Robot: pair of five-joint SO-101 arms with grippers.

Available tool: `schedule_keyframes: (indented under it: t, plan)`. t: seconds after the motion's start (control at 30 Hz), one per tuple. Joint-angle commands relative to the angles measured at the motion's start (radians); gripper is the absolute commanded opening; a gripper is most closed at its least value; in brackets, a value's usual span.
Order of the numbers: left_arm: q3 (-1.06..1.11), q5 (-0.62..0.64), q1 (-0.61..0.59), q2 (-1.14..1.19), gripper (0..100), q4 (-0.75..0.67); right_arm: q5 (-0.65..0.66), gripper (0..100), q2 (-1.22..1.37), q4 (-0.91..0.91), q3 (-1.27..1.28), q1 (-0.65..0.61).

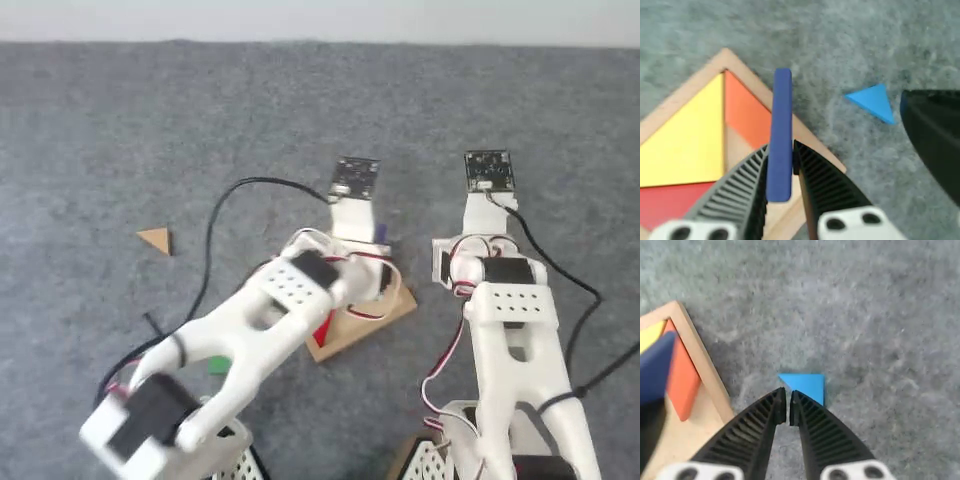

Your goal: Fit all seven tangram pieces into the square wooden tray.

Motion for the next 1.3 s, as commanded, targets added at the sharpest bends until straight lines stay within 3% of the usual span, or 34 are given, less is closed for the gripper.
schedule_keyframes:
  t: [0.0,0.13,0.5,0.7,1.0,1.13,1.27]
  plan:
    - [-0.102,0.018,0.008,0.094,4,-0.009,-0.009,1.7,-0.047,-0.024,-0.003,-0.031]
    - [-0.177,0.043,0.006,0.14,5,0.086,0.02,1.7,-0.047,-0.025,-0.002,-0.044]
    - [-0.179,0.043,0.008,0.153,16,0.127,0.026,1.7,-0.047,-0.025,0.0,-0.047]
    - [-0.186,0.037,0.005,0.138,17,0.184,0.026,1.7,-0.045,-0.025,0.0,-0.047]
    - [-0.182,-0.026,-0.011,-0.051,18,0.288,0.028,1.8,-0.045,-0.061,0.021,-0.048]
    - [-0.182,-0.15,0.008,-0.147,23,0.348,0.044,2.0,-0.045,-0.074,0.032,-0.048]
    - [-0.189,-0.161,-0.029,-0.261,24,0.45,0.048,2.0,-0.045,-0.071,0.032,-0.056]
